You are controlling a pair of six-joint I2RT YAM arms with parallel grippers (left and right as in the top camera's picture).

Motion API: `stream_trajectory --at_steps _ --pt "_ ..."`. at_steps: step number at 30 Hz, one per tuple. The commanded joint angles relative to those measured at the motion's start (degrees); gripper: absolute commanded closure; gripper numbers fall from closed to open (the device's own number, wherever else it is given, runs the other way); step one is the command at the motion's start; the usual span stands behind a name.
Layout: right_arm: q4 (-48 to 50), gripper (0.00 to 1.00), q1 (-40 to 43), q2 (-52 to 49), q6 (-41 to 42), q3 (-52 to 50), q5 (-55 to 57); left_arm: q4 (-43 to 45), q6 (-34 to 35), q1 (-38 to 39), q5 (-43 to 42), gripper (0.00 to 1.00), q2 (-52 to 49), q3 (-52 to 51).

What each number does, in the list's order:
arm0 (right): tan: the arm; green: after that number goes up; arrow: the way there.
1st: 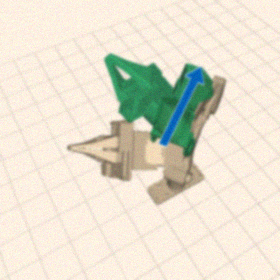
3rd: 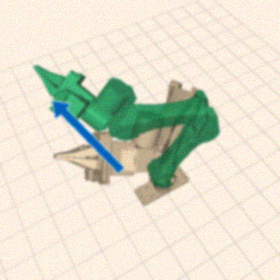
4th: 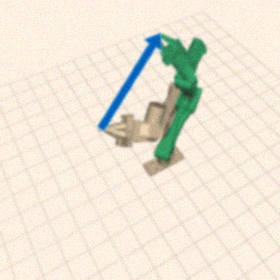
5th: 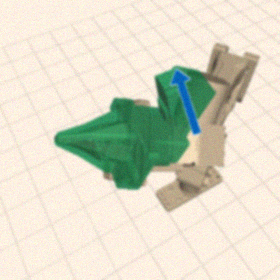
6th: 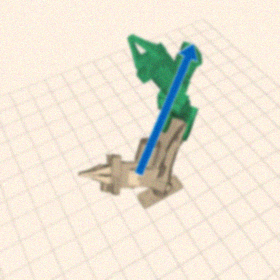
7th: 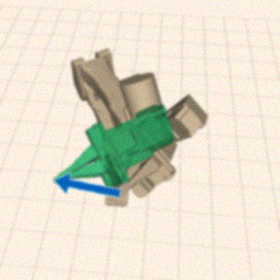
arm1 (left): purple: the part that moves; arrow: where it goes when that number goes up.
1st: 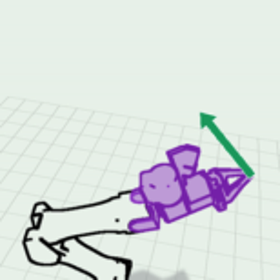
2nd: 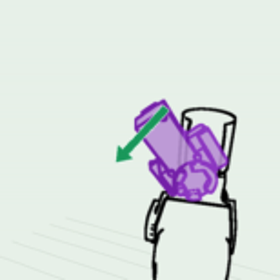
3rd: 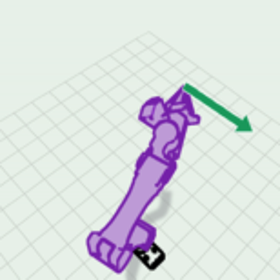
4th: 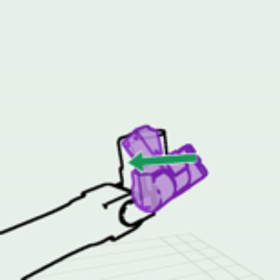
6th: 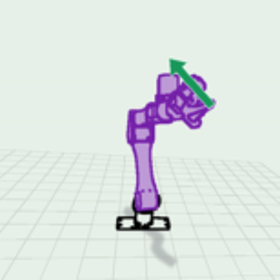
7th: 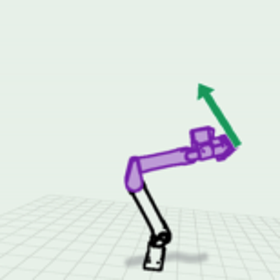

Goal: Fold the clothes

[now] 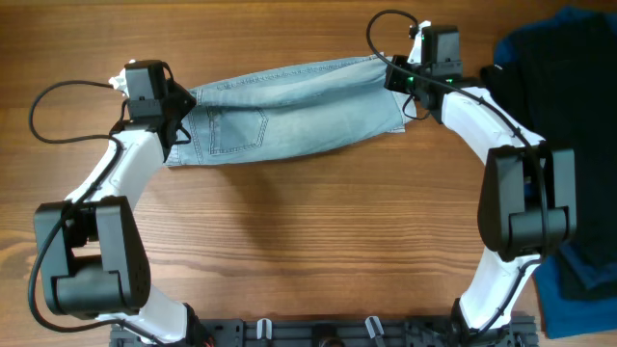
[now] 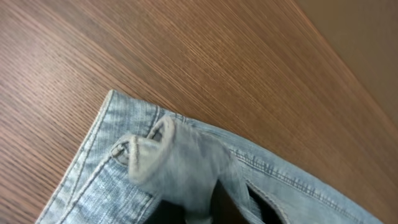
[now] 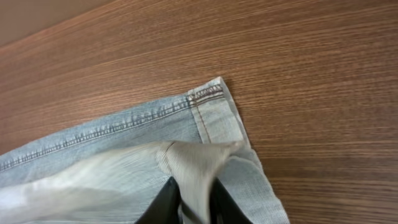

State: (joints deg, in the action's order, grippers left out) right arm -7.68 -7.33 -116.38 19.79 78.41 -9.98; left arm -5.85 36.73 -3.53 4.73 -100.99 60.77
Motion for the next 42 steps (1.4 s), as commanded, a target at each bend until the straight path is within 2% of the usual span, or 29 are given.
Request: stream_trajectory --at_steps 1,7,11,12,13,14,15,16,18,20,23,24,26,27,29,30,31,32,37,42 --pt "0.4 0.83 -0.3 -0.9 -0.1 1.1 1.5 0.5 -0.5 -0.4 2.7 0.84 -0.5 1.1" --pt "5.4 0.82 -0.3 -5.0 -0.2 1.1 1.6 2.5 -0.5 -0.5 2.7 0.86 -3.5 1.1" --pt "12.2 0.75 -0.3 -7.6 -0.3 1.1 1.7 6.0 -0.5 -0.7 4.0 0.82 -6.3 1.1" --pt "14.3 0.71 -0.3 -8.1 -0.2 1.1 1.6 7.4 -0.5 -1.0 4.2 0.82 -6.8 1.1" --pt "16.0 0.59 -0.3 -8.5 -0.3 1.1 1.7 8.9 -0.5 -1.4 4.1 0.78 -7.1 1.1" --pt "17.7 0.46 -0.3 -8.6 -0.3 1.1 1.6 10.2 -0.5 -1.8 4.0 0.69 -7.1 1.1" --pt "19.3 0.4 -0.3 -8.6 -0.3 1.1 1.6 11.3 -0.8 -2.1 3.7 0.53 -7.0 1.1" --pt "20.7 0.35 -0.3 -8.6 -0.3 1.1 1.6 13.2 -3.3 -2.5 2.2 0.46 -6.9 1.1" --pt "24.2 0.22 -0.3 -8.5 -0.3 1.1 0.4 15.9 -8.8 -3.1 -2.6 0.23 -5.9 1.4" --pt "26.4 0.12 -0.3 -8.0 -0.4 1.1 -1.9 15.7 -11.0 -3.4 -6.3 0.16 -4.0 2.2" --pt "26.1 0.09 -0.3 -5.2 -3.8 1.1 -6.2 14.6 -11.1 -3.4 -8.9 0.12 1.1 2.5" --pt "24.8 0.1 -0.3 -3.9 -4.9 1.1 -7.6 13.6 -11.1 -3.3 -9.8 0.18 3.2 2.5" --pt "20.9 0.16 -0.3 -1.0 -7.0 1.1 -9.8 11.0 -11.1 -3.3 -11.6 0.37 6.0 2.5" --pt "18.4 0.23 -0.4 0.3 -8.2 1.1 -10.5 9.2 -11.1 -3.3 -12.9 0.51 7.3 2.5" --pt "12.8 0.59 -0.6 2.8 -11.2 1.1 -10.8 5.3 -11.0 -3.1 -15.8 0.96 9.1 2.5" --pt "10.4 0.69 -0.8 3.5 -12.6 1.1 -11.0 4.3 -11.0 -2.9 -16.5 0.96 9.2 2.5" --pt "8.3 0.89 -1.0 3.9 -13.6 1.1 -11.2 2.7 -11.0 -2.5 -17.4 0.96 9.1 2.5" --pt "6.6 0.96 -1.3 3.9 -14.3 1.1 -11.6 1.4 -11.0 -2.0 -17.4 0.96 8.7 2.4" --pt "0.3 0.96 -3.9 1.5 -20.1 1.1 -12.0 -0.3 -11.1 1.1 -17.4 0.96 3.7 2.4" --pt "0.4 0.96 -6.4 -1.9 -21.5 1.1 -11.6 2.8 -11.1 3.7 -17.3 0.96 -2.4 2.4"
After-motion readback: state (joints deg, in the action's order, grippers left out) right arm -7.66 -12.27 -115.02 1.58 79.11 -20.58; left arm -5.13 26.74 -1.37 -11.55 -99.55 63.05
